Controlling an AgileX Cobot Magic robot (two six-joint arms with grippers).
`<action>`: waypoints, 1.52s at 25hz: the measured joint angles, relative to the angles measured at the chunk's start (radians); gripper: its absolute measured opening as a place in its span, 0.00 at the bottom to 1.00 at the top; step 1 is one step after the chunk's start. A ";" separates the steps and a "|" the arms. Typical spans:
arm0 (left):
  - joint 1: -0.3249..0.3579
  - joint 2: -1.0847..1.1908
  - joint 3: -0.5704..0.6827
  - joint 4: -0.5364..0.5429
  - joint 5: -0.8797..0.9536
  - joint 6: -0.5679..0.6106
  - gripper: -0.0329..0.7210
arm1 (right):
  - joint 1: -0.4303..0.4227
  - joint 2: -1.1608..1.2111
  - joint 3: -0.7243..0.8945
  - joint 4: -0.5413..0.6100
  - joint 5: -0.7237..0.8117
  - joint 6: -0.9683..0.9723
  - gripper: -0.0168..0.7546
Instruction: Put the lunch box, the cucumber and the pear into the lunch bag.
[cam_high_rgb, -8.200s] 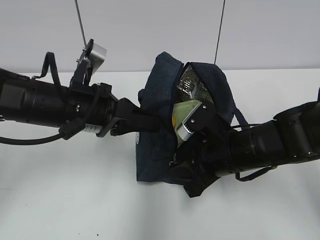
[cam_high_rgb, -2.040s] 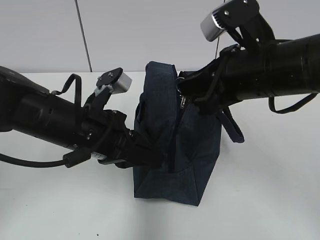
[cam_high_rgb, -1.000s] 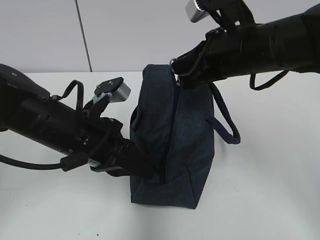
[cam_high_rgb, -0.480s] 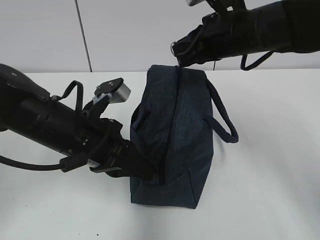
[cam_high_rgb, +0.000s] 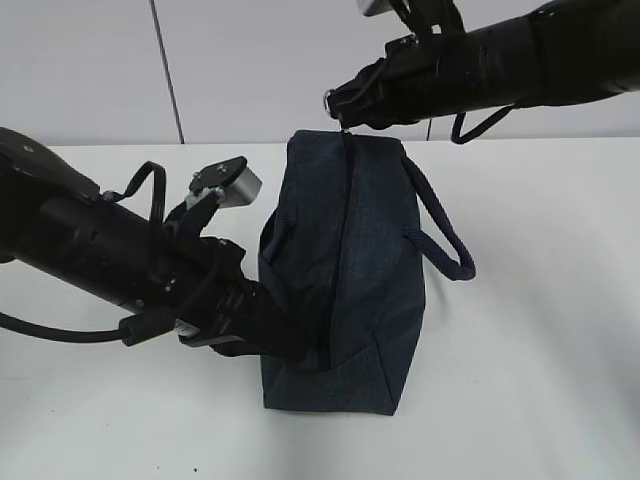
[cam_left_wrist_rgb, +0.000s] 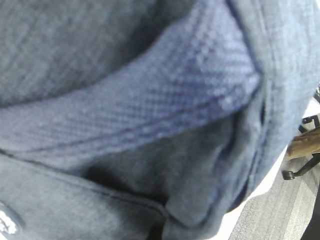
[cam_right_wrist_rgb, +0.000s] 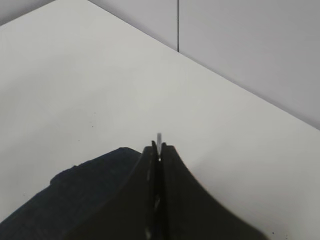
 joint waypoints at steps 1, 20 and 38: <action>0.000 0.000 0.000 0.001 0.002 0.000 0.02 | -0.011 0.008 -0.003 0.019 0.020 0.000 0.03; 0.000 0.000 -0.001 0.010 0.026 -0.007 0.02 | -0.247 0.203 -0.108 0.062 0.548 0.225 0.03; 0.053 -0.084 -0.001 0.051 0.136 -0.020 0.36 | -0.266 0.299 -0.235 -0.014 0.659 0.341 0.03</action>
